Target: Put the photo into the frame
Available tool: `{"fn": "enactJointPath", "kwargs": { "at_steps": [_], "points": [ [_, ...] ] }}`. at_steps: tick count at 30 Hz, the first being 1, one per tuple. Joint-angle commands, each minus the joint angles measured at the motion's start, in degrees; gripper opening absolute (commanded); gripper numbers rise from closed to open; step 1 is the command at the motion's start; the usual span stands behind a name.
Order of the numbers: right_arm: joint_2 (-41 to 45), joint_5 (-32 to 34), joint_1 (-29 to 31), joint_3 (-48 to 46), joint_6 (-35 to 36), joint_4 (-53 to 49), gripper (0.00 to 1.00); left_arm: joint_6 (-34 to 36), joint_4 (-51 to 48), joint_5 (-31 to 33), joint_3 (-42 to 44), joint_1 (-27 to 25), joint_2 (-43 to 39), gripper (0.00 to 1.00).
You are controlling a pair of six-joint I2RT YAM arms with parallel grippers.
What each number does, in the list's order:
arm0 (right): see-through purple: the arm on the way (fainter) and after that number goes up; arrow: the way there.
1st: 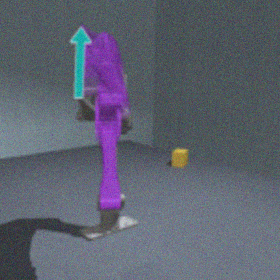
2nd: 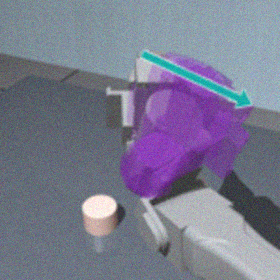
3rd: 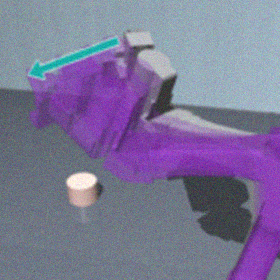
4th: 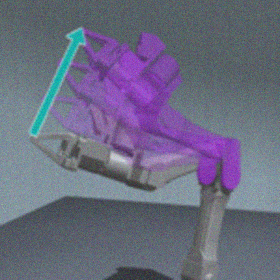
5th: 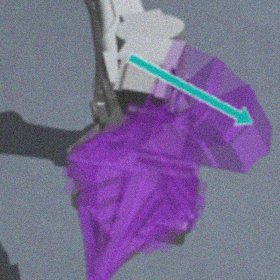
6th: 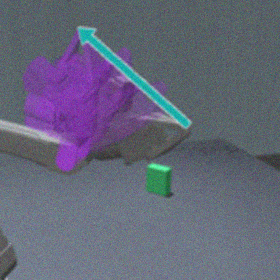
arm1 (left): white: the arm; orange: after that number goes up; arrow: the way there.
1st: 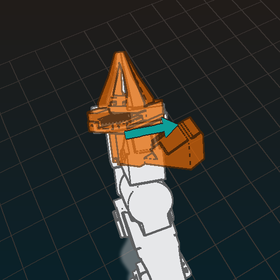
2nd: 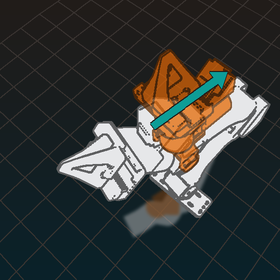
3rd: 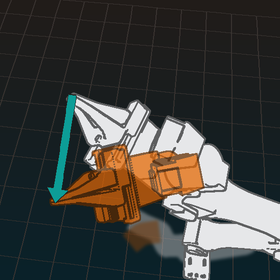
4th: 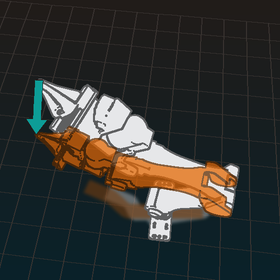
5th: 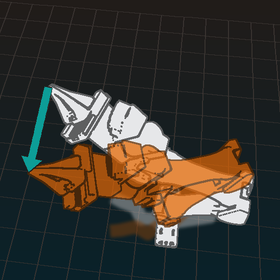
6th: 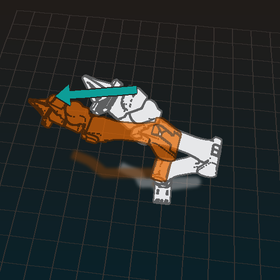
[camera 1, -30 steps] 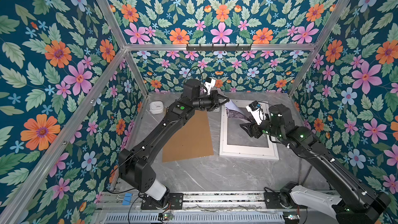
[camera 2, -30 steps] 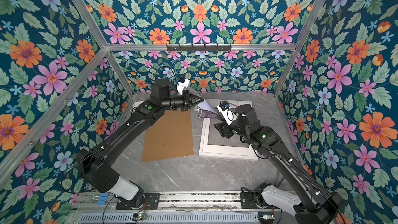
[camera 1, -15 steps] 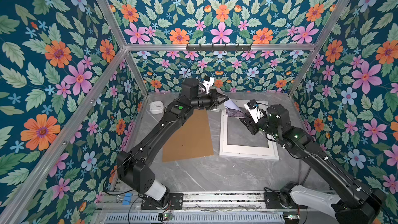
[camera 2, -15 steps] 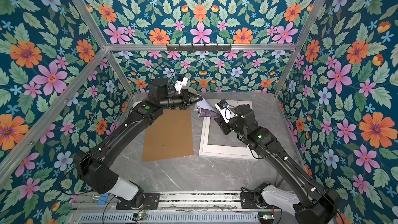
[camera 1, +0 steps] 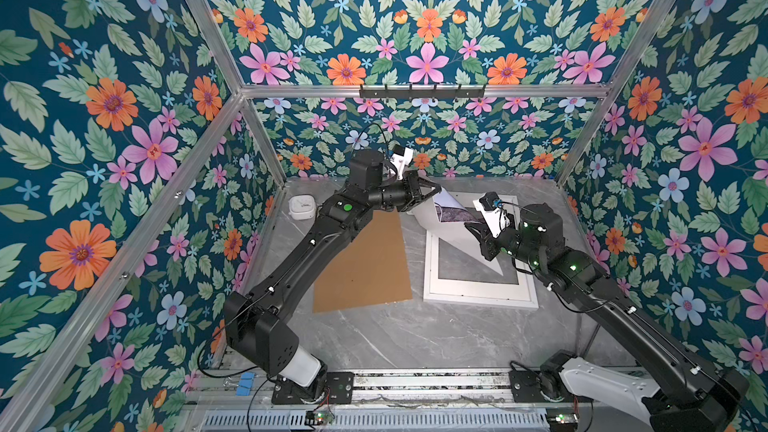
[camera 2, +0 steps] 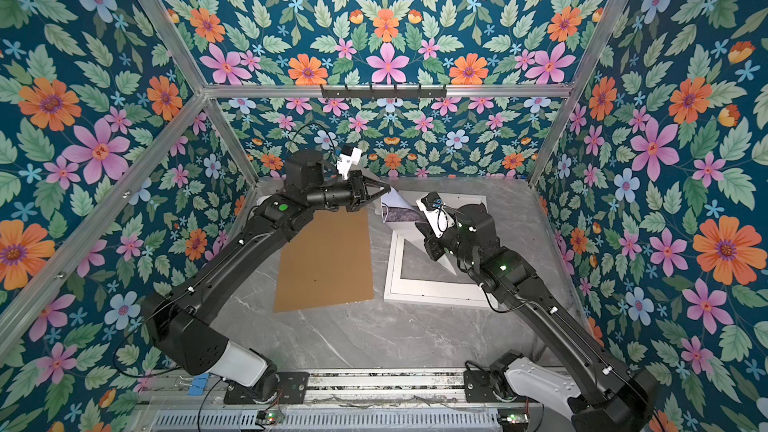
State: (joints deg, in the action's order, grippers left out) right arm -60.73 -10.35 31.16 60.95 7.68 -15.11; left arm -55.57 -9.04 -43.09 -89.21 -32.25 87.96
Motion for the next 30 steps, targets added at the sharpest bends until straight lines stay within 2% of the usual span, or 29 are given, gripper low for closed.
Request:
{"fn": "enactJointPath", "kwargs": {
  "at_steps": [1, 3, 6, 7, 9, 11, 14, 16, 18, 24, 27, 30],
  "points": [
    [0.0, -0.9, 0.0, 0.0, -1.1, 1.6, 0.04, 0.8, 0.6, -0.2, -0.5, 0.2, 0.1, 0.00],
    [-0.3, -1.1, 0.0, 0.0, -1.2, 1.6, 0.00, 0.7, 0.8, -0.1, -0.7, 0.2, 0.1, 0.00],
    [-0.7, -1.6, 0.0, 0.2, -1.8, 1.6, 0.00, 0.6, 1.0, 0.3, -0.8, 0.2, 0.2, 0.00],
    [-0.9, -1.8, 0.0, 0.2, -1.9, 1.7, 0.00, 0.8, 1.0, 0.5, -0.9, 0.3, 0.2, 0.05],
    [-1.1, -1.7, 0.0, 0.1, -2.8, 2.3, 0.00, 1.2, 0.6, 1.2, -1.0, 0.3, 0.1, 0.18],
    [-1.4, -0.6, 0.0, 0.0, -4.5, 3.3, 0.00, 2.3, -0.7, 2.6, -0.9, 0.3, -0.1, 0.37],
    [-2.4, 1.7, 0.0, 0.3, -7.9, 3.6, 0.00, 5.3, -4.3, 6.0, -1.0, 0.6, -1.2, 0.61],
    [-3.7, 3.5, 0.0, 1.1, -10.9, 3.0, 0.00, 7.7, -7.3, 8.8, -1.0, 1.2, -2.0, 0.71],
    [-5.4, 4.7, -0.1, 2.4, -14.3, 1.4, 0.00, 9.4, -10.4, 11.4, -0.9, 2.2, -2.7, 0.78],
    [-9.9, 7.2, -0.1, 5.1, -24.3, -0.7, 0.00, 12.0, -14.0, 16.0, 1.6, 4.9, -5.3, 0.81],
    [-10.9, 8.9, -1.2, 5.4, -30.6, -0.7, 0.00, 12.0, -13.2, 16.3, 3.4, 5.2, -6.0, 0.81],
    [-11.7, 7.0, -4.2, 4.9, -38.4, -0.6, 0.00, 11.1, -11.4, 15.5, 6.7, 5.2, -6.1, 0.80]
  ]
}}
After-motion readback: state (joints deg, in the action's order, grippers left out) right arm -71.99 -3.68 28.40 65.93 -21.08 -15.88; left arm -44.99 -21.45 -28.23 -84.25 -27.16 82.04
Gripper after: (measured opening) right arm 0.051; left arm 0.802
